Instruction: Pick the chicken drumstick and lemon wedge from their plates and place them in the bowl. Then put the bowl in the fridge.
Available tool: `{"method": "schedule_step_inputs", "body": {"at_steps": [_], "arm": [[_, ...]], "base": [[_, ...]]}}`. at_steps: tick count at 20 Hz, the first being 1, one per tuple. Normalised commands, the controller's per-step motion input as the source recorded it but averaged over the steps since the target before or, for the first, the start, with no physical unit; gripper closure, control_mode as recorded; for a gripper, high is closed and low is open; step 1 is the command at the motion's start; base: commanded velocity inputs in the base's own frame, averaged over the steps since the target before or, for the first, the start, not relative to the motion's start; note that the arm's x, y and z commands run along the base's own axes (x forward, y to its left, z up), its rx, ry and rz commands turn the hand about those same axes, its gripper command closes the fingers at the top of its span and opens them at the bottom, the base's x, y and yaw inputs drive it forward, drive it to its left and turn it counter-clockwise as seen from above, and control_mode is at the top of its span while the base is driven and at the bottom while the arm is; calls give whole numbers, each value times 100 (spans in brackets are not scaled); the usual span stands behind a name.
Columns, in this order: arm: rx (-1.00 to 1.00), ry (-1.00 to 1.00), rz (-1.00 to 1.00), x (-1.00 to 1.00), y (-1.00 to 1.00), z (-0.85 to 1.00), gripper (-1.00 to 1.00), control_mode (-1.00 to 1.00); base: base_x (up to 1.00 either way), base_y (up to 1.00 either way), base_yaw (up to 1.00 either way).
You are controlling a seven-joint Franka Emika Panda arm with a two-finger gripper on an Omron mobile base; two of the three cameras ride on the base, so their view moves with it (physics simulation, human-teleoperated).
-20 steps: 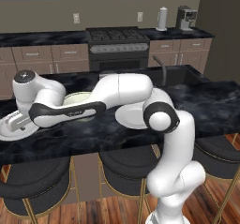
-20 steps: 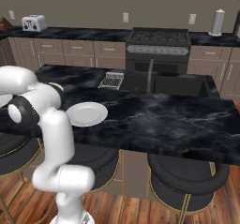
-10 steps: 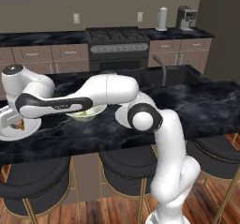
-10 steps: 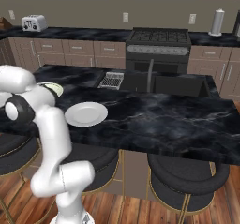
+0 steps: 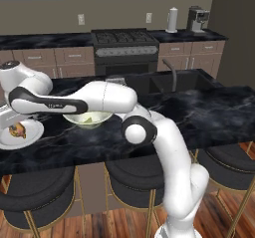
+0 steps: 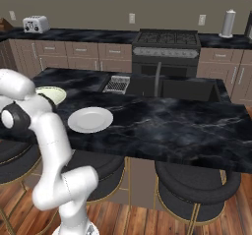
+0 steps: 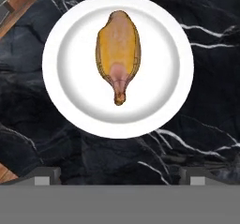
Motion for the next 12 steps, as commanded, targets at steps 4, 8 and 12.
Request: {"method": "schedule_step_inputs", "body": {"at_steps": [4, 8, 12], "arm": [[-3, 5, 0, 8, 0, -9, -100, -100], [-5, 2, 0, 5, 1, -17, -100, -100], [-6, 0, 0, 13, 1, -14, -100, -100]], "base": [[0, 0, 0], [0, 0, 0], [0, 0, 0]]}}
